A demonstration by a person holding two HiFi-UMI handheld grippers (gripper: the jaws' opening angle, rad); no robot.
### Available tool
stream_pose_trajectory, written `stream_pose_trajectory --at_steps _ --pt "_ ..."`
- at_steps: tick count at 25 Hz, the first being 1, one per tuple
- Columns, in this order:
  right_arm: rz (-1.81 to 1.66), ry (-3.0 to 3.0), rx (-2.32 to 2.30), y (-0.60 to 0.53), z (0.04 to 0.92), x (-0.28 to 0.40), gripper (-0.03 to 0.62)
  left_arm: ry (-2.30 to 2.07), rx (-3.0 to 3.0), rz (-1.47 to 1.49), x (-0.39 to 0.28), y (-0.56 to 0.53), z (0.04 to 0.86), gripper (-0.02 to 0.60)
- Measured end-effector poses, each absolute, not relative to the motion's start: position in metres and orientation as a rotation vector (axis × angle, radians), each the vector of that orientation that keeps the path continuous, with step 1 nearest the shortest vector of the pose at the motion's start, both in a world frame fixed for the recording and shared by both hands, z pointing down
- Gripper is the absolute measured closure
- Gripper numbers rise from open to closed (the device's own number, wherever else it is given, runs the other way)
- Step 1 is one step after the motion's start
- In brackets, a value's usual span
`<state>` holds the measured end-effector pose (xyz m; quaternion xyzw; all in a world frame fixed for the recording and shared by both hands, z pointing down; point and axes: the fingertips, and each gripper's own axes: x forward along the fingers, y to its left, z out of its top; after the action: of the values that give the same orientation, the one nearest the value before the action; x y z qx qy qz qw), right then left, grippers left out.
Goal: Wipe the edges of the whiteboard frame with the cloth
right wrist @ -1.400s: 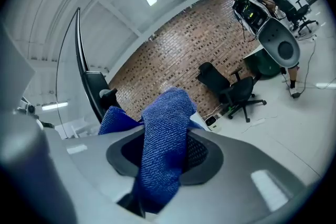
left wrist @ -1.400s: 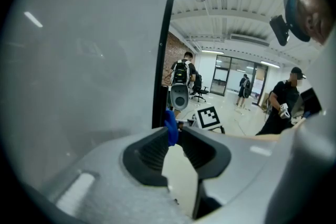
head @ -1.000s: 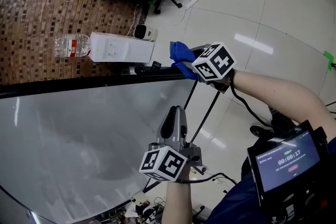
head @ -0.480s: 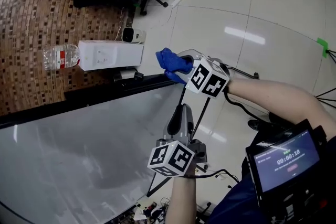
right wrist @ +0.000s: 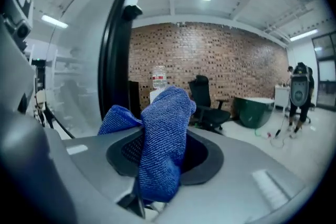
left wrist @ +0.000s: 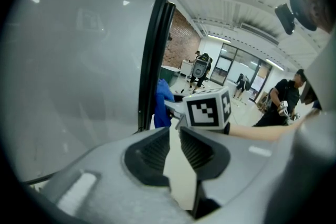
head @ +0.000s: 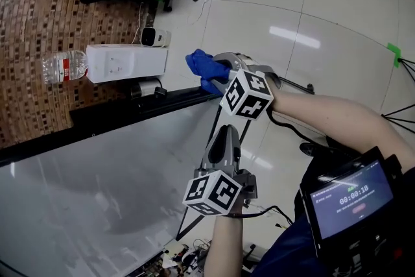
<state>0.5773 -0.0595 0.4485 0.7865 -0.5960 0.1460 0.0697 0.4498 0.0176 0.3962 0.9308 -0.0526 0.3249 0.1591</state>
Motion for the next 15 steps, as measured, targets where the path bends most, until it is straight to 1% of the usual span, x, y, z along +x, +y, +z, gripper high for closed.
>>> stream_pose_trajectory --at_steps 3,4,12,15 --pt "0.854 -2.032 2.519 -0.062 0.483 0.582 0.461 -0.153 2.634 0.917 0.447 0.015 0.402 0.518" --pt "0.945 -2.125 2.56 -0.063 0.485 0.582 0.461 -0.154 2.623 0.913 0.446 0.013 0.404 0.52" --pt "1.362 -2.404 2.695 -0.064 0.493 0.582 0.459 -0.142 2.551 0.855 0.452 0.004 0.426 0.523" --pt "1.36 -2.391 2.644 -0.056 0.518 0.568 0.459 -0.121 2.544 0.861 0.45 0.015 0.446 0.523"
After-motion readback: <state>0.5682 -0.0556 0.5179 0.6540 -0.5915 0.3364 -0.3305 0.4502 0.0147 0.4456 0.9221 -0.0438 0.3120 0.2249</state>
